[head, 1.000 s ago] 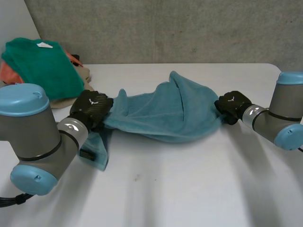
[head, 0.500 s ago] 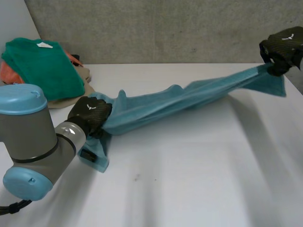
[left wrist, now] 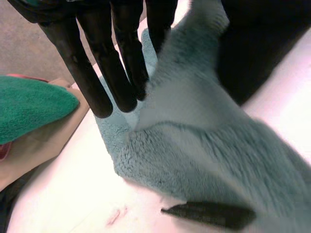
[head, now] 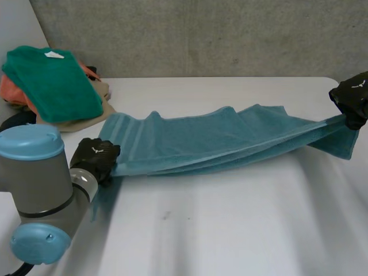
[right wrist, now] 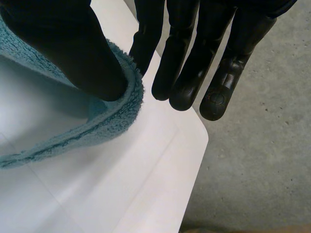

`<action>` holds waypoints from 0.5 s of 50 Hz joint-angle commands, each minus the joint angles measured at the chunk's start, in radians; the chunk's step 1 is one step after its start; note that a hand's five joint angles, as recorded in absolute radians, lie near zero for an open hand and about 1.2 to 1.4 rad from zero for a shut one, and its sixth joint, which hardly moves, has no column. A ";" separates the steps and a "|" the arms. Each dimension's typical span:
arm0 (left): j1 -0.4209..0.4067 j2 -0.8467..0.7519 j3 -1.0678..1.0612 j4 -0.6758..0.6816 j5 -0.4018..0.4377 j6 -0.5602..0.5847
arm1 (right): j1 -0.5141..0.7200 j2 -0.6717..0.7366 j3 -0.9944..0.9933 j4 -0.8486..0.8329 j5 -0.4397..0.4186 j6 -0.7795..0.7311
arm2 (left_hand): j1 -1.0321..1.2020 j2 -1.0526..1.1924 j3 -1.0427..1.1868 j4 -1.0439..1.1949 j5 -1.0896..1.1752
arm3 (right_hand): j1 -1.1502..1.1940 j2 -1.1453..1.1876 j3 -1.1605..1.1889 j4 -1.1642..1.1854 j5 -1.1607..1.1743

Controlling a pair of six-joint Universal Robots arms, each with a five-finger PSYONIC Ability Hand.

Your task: Fold the laundry.

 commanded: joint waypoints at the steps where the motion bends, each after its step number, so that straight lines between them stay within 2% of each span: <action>1: 0.004 0.178 -0.053 -0.009 -0.010 0.084 | -0.005 -0.072 0.014 0.009 -0.014 -0.020 | 0.514 0.555 0.558 0.555 0.564 | 0.415 0.218 0.215 0.207 0.239; 7: 0.005 0.435 -0.061 -0.036 -0.001 0.300 | -0.040 -0.176 0.006 0.015 -0.011 -0.100 | 0.514 0.555 0.558 0.555 0.564 | 0.415 0.218 0.215 0.207 0.239; 10: 0.005 0.528 -0.032 -0.071 0.002 0.372 | -0.071 -0.254 -0.006 0.026 -0.009 -0.153 | 0.514 0.555 0.558 0.555 0.564 | 0.415 0.218 0.215 0.207 0.239; 14: -0.004 0.574 0.044 -0.131 0.003 0.401 | -0.077 -0.317 -0.057 0.059 -0.006 -0.184 | 0.514 0.555 0.558 0.555 0.564 | 0.415 0.218 0.215 0.207 0.239; 21: 0.016 0.539 0.084 -0.199 0.028 0.401 | -0.076 -0.327 -0.086 0.150 -0.054 -0.184 | 0.514 0.555 0.558 0.555 0.564 | 0.415 0.218 0.215 0.207 0.239; 25: 0.033 0.381 0.094 -0.202 0.085 0.401 | -0.083 -0.284 -0.058 0.193 -0.090 -0.183 | 0.514 0.555 0.558 0.555 0.564 | 0.415 0.218 0.215 0.207 0.239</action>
